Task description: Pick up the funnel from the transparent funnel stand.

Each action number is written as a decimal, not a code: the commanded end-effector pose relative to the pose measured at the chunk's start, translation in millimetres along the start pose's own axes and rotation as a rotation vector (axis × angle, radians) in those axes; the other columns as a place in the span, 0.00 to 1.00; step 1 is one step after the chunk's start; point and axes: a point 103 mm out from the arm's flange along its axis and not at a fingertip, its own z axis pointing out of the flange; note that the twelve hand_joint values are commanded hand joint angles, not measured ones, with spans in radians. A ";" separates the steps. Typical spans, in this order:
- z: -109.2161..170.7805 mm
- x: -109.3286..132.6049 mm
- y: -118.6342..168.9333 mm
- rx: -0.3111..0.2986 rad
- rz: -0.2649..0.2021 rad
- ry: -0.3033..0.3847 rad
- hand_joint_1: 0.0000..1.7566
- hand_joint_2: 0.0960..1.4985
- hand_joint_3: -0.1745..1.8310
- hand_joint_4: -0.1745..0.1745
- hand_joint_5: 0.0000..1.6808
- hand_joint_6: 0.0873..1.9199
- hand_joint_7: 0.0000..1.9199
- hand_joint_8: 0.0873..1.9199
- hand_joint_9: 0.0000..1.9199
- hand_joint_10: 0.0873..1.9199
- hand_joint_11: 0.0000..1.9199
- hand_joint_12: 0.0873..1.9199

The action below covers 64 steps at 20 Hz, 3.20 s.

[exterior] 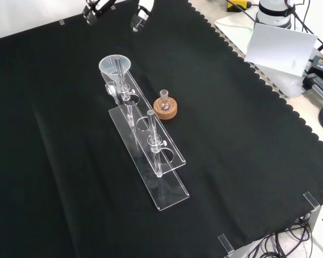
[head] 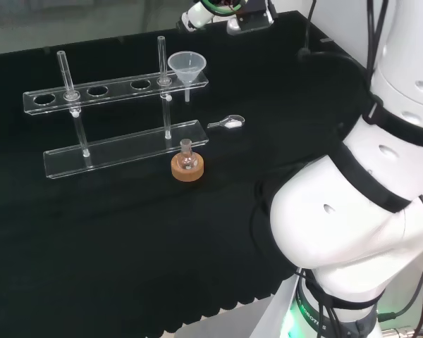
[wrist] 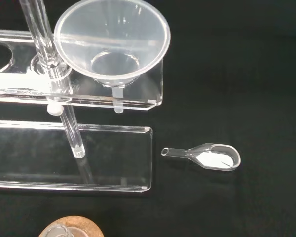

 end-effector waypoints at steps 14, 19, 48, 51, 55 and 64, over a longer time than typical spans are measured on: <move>30.8 16.8 36.0 0.218 -0.053 -0.113 0.44 0.42 0.19 0.50 0.00 0.00 0.00 0.00 0.01 0.43 0.03 0.80; 32.6 28.9 38.0 0.207 -0.049 -0.149 0.52 0.34 0.28 0.49 0.00 0.00 0.00 0.00 0.00 0.41 0.04 0.80; 75.5 38.5 69.0 0.261 -0.118 -0.049 0.51 0.29 0.40 0.51 0.02 0.00 0.02 0.00 0.08 0.45 0.06 0.80; 74.3 30.7 67.8 0.242 -0.117 -0.064 0.51 0.28 0.40 0.51 0.03 0.00 0.04 0.00 0.10 0.43 0.06 0.80; 78.7 40.8 73.5 0.234 -0.121 -0.094 0.51 0.29 0.41 0.50 0.05 0.00 0.04 0.01 0.13 0.41 0.07 0.79; 74.9 21.9 70.4 0.190 -0.106 -0.099 0.51 0.30 0.41 0.48 0.13 0.00 0.00 0.26 0.23 0.34 0.08 0.79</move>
